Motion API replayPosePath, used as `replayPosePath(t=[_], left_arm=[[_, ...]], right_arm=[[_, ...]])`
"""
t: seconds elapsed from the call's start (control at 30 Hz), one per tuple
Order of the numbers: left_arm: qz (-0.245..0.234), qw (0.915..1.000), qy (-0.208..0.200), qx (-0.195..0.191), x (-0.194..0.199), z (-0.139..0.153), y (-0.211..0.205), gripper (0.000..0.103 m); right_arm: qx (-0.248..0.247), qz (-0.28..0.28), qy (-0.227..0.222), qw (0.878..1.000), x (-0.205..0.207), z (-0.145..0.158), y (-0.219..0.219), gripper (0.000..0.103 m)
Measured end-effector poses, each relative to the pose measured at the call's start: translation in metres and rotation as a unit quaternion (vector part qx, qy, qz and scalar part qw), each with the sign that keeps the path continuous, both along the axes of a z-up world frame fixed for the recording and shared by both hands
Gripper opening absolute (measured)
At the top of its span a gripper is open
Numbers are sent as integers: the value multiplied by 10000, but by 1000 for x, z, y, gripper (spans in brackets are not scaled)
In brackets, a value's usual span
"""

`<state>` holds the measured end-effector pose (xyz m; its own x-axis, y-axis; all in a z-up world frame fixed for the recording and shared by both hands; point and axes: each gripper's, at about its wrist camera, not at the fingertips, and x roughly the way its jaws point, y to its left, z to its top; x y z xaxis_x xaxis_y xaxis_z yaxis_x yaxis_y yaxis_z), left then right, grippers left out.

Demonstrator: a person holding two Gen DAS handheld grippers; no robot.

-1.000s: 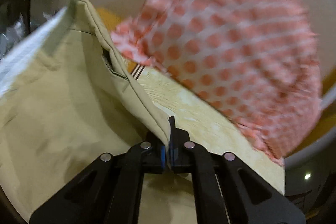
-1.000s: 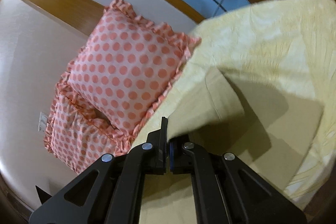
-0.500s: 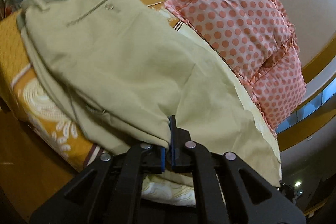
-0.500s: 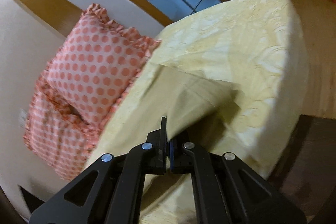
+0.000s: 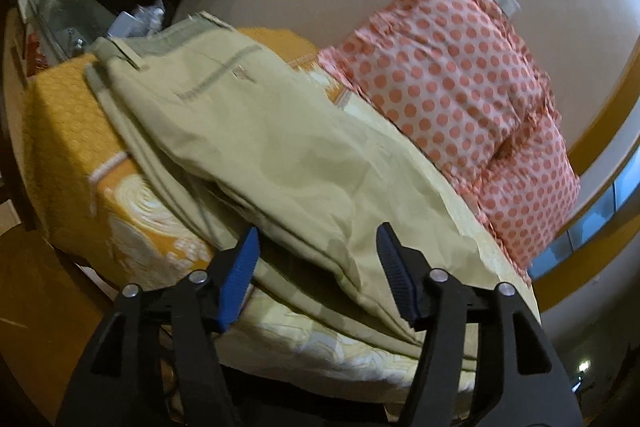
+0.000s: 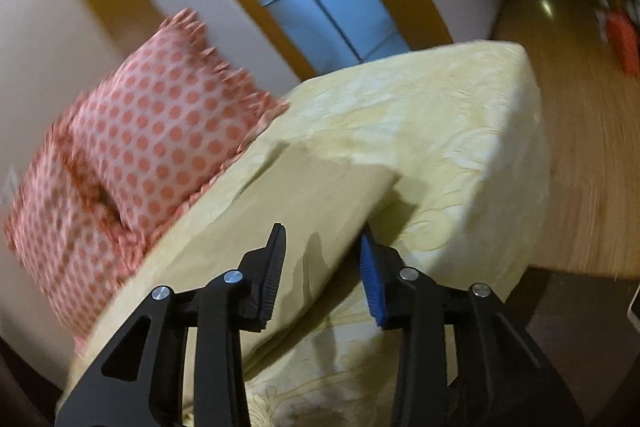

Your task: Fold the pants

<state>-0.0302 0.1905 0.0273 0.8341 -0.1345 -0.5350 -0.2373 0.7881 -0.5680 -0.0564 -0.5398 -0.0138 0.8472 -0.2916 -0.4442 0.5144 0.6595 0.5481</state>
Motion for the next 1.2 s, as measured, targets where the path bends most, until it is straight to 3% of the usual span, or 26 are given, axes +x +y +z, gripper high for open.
replayPosePath(t=[0.13, 0.27, 0.37, 0.5, 0.57, 0.6, 0.7, 0.77, 0.8, 0.83, 0.87, 0.9, 0.97, 1.0, 1.1, 1.2], left_arm=[[258, 9994, -208, 113, -9, 7, 15, 68], [593, 9980, -189, 101, -15, 5, 38, 73], [780, 9969, -135, 8, -17, 0, 54, 78], [889, 9959, -67, -118, -18, -6, 67, 85], [877, 9959, -65, -219, -17, -8, 71, 86], [868, 9959, -44, -264, -16, -10, 72, 87], [877, 9956, -45, -318, -15, -11, 74, 90], [878, 9955, -65, -360, -15, -11, 74, 92], [889, 9952, -78, -407, -14, -11, 75, 93], [892, 9949, -83, -463, -14, -12, 77, 94], [896, 9946, -87, -517, -14, -12, 78, 94], [917, 9940, -92, -589, -13, -12, 80, 94], [981, 9927, -94, -702, -12, -12, 85, 94], [1035, 9919, -79, -733, -11, -12, 87, 94], [1185, 9903, -22, -725, -4, -11, 92, 94], [1346, 9883, 36, -721, 5, -10, 98, 94]], right_arm=[[-363, 256, 59, 9990, 9, -6, 11, 4], [-288, 477, -181, 9983, 14, 3, 13, 3], [-491, 959, -492, 9930, 31, 36, 39, 3], [-810, 2268, -1017, 9652, 71, 87, 118, 3], [-824, 3152, -1205, 9377, 96, 104, 179, 3], [-777, 3709, -1224, 9173, 110, 107, 220, 3], [-672, 4845, -1006, 8664, 134, 96, 311, 3], [-817, 5683, -390, 8178, 144, 71, 384, 4], [-1006, 6154, 216, 7815, 145, 51, 424, 5], [-1108, 6331, 530, 7643, 143, 41, 441, 8], [-1199, 6480, 818, 7477, 139, 31, 456, 18], [-1278, 6525, 897, 7415, 131, 26, 461, 25], [-1244, 6450, 624, 7514, 121, 33, 449, 71], [-1196, 6379, 488, 7592, 118, 37, 439, 79], [-968, 6094, -18, 7869, 106, 57, 402, 81], [-783, 5878, -126, 8051, 109, 64, 380, 81]])
